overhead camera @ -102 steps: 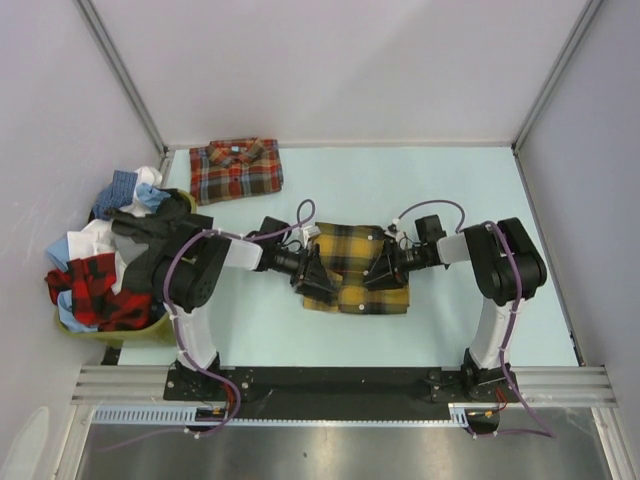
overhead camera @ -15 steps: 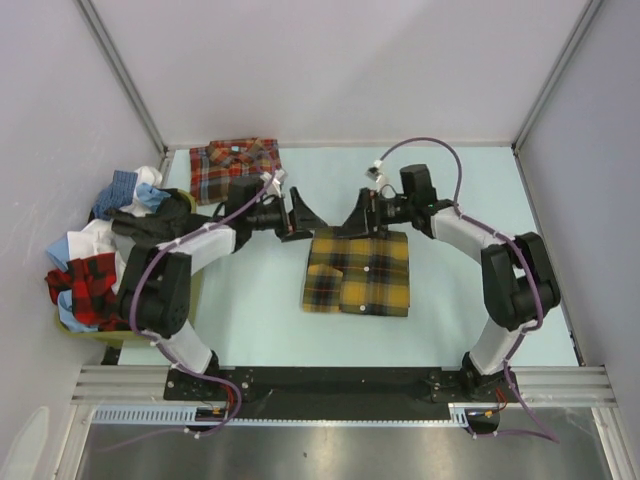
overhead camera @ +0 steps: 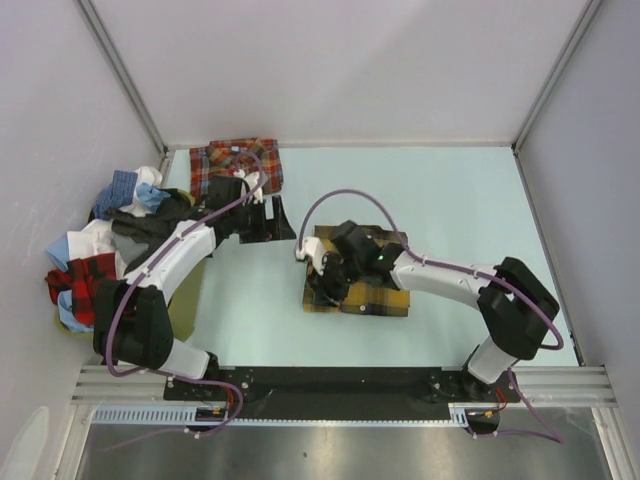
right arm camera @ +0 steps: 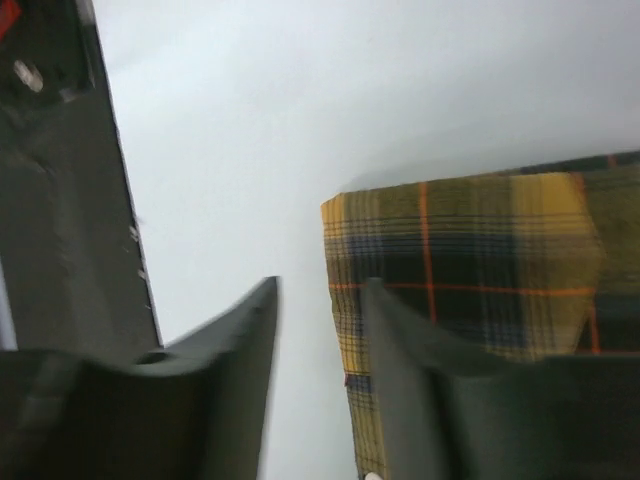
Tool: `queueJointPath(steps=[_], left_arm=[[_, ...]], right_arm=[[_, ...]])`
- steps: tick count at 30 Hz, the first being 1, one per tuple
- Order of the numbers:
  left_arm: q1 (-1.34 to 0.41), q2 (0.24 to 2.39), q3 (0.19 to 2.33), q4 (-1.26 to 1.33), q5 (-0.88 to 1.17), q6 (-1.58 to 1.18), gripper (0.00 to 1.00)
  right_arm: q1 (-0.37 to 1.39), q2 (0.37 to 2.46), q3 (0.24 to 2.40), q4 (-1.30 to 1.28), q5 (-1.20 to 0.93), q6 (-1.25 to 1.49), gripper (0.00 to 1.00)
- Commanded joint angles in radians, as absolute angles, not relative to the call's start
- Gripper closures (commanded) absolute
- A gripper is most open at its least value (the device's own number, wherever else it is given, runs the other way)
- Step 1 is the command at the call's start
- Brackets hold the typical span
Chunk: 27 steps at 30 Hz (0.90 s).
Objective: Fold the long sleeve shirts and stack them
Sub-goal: Fold the shirt
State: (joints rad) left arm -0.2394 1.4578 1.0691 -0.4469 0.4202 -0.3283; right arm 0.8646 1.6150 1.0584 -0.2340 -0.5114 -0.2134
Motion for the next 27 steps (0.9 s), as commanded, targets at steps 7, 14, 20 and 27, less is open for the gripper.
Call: queueJointPath(steps=[7, 14, 20, 27], left_arm=[[-0.184, 1.358, 0.917, -0.430, 0.560, -0.293, 0.06], [-0.146, 1.420, 0.874, -0.370, 0.679, -0.331, 0.08], [-0.150, 1.535, 1.029, -0.399, 0.775, -0.157, 0.12], [-0.178, 1.698, 1.262, -0.494, 0.824, 0.035, 0.15]], right_arm=[[1.014, 1.620, 0.957, -0.187, -0.232, -0.410, 0.49], [1.009, 1.520, 0.864, -0.267, -0.153, -0.477, 0.43], [0.789, 1.410, 0.854, -0.417, -0.362, -0.460, 0.40], [0.554, 1.431, 0.852, -0.678, -0.456, -0.544, 0.46]])
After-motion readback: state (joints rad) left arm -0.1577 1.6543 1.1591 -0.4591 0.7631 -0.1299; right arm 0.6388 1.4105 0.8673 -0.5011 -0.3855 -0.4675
